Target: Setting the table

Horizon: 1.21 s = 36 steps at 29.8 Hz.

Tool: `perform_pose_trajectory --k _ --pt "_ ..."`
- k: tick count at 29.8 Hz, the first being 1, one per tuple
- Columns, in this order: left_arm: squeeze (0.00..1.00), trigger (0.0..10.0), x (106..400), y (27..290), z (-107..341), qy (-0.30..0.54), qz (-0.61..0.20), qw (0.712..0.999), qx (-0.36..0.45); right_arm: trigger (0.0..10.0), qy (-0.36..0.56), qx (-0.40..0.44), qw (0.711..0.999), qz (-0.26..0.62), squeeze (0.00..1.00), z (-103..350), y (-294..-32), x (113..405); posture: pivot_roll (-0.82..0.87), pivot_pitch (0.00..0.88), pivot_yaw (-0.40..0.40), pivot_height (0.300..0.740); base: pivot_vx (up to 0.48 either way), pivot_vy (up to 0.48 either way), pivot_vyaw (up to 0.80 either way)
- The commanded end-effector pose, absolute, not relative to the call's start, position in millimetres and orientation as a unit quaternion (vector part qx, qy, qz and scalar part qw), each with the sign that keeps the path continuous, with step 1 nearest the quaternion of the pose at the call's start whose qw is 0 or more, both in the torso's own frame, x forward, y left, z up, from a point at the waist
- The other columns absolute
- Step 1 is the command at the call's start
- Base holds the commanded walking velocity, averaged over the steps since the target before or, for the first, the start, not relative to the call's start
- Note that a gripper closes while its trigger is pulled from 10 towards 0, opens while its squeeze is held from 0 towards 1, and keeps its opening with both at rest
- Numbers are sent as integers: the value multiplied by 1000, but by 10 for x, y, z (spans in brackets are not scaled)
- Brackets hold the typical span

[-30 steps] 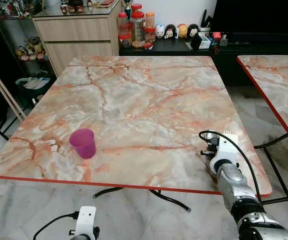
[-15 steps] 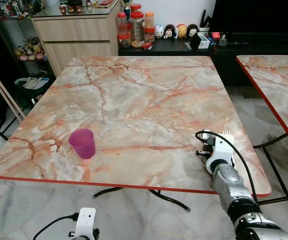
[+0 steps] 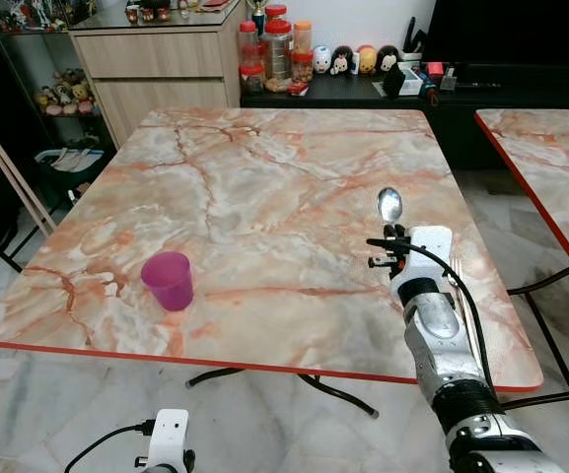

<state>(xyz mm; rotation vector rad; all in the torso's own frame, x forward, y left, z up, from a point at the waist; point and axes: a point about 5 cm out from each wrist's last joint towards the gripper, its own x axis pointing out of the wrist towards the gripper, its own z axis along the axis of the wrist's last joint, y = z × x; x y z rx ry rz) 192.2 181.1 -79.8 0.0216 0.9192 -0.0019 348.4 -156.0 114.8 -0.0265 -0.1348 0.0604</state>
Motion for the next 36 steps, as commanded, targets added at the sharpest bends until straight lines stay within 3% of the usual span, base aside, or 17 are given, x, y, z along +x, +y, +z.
perform_pose_trajectory --k 1,6,18,36 --pt "0 10000 1912 1837 -801 446 6 895 12 10000 -100 -26 994 36 0 1216 -1507 3457 -55 0 18 740 0 0 0" --pt "0 10000 1897 1855 -806 445 11 895 13 10000 -153 -44 985 59 0 1239 -1362 3311 -52 0 16 740 0 0 0" --pt "0 10000 1856 1873 -820 444 10 896 29 10000 -158 -53 983 71 0 1148 -1204 3185 -61 0 23 740 0 0 0" --pt "0 10000 1923 1856 -788 434 11 901 22 10000 -143 -58 987 46 0 1158 -1326 3256 -62 0 9 740 0 -306 -120"
